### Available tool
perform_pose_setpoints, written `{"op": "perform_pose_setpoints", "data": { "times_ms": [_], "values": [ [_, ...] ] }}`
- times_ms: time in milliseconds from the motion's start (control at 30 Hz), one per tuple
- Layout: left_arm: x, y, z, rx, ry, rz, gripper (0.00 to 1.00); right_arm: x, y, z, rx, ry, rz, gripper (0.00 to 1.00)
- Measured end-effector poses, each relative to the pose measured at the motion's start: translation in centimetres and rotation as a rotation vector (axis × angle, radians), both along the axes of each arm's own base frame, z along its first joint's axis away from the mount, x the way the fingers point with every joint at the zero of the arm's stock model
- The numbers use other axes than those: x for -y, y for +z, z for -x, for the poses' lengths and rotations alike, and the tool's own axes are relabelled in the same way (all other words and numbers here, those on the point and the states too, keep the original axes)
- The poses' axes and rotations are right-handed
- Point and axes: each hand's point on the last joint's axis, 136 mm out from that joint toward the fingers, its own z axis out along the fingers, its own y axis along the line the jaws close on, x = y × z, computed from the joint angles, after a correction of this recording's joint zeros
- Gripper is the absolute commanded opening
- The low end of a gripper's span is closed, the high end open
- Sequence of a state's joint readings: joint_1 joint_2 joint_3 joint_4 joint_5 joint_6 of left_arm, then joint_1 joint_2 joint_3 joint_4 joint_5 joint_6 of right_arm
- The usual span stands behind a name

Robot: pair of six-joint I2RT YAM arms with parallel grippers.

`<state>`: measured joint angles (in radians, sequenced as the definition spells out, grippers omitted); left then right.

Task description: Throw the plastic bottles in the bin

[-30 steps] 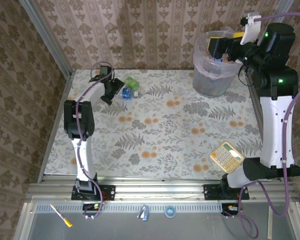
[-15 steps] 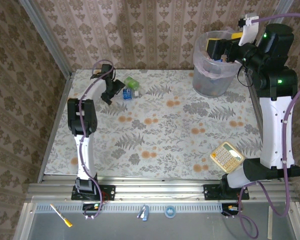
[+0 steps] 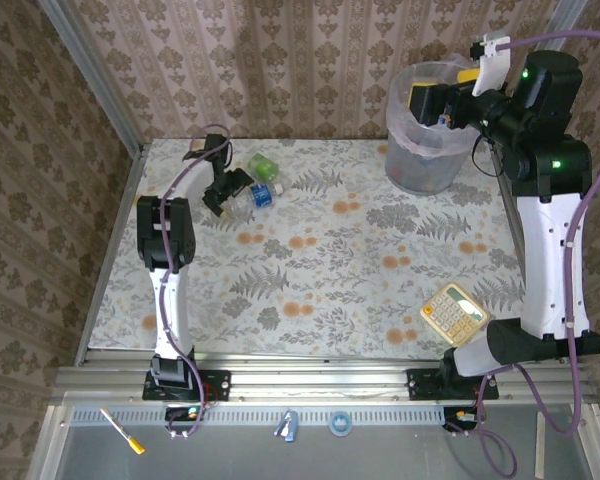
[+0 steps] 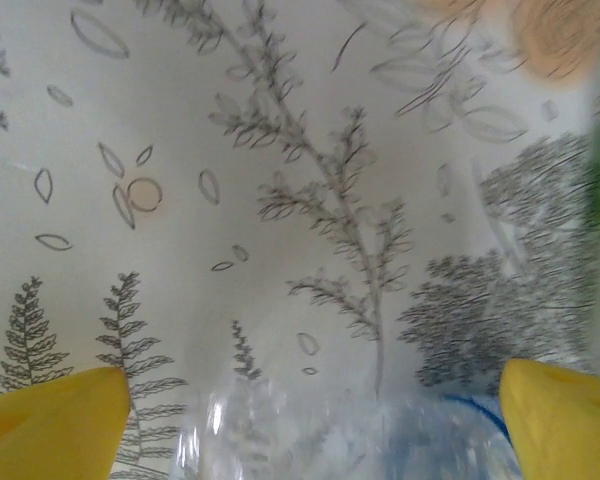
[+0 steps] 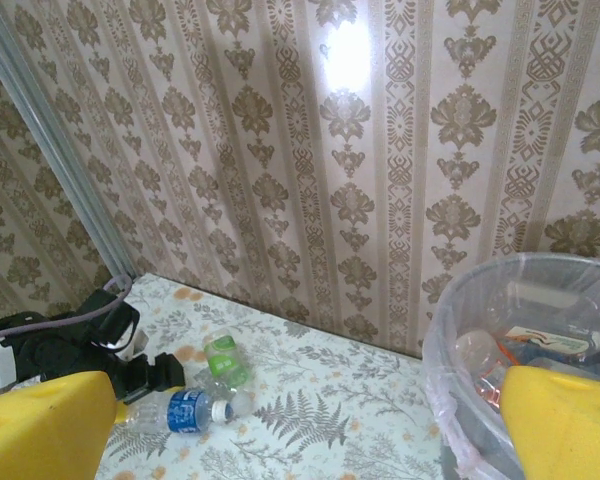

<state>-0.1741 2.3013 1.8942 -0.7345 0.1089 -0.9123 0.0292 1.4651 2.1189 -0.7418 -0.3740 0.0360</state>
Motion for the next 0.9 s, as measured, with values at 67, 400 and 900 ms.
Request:
{"op": "perform_pose_setpoints", "data": {
  "times_ms": [67,400,900],
  "values": [
    [0.0,-0.1,0.2,0.003,-0.024,-0.006,0.94,0.0,0.0,0.0,0.001,0.001,0.002,1.0],
    [0.9,0.5,4.4,-0.015,-0.167,-0.033,0.94,0.0,-0.4,0.3,-0.008,0.002,0.004,1.0],
    [6.6,8.0,5.3,0.23,-0.57,-0.208,1.0,-0.4,-0.7,0.6,-0.014,0.024,0.0,1.0]
  ]
}}
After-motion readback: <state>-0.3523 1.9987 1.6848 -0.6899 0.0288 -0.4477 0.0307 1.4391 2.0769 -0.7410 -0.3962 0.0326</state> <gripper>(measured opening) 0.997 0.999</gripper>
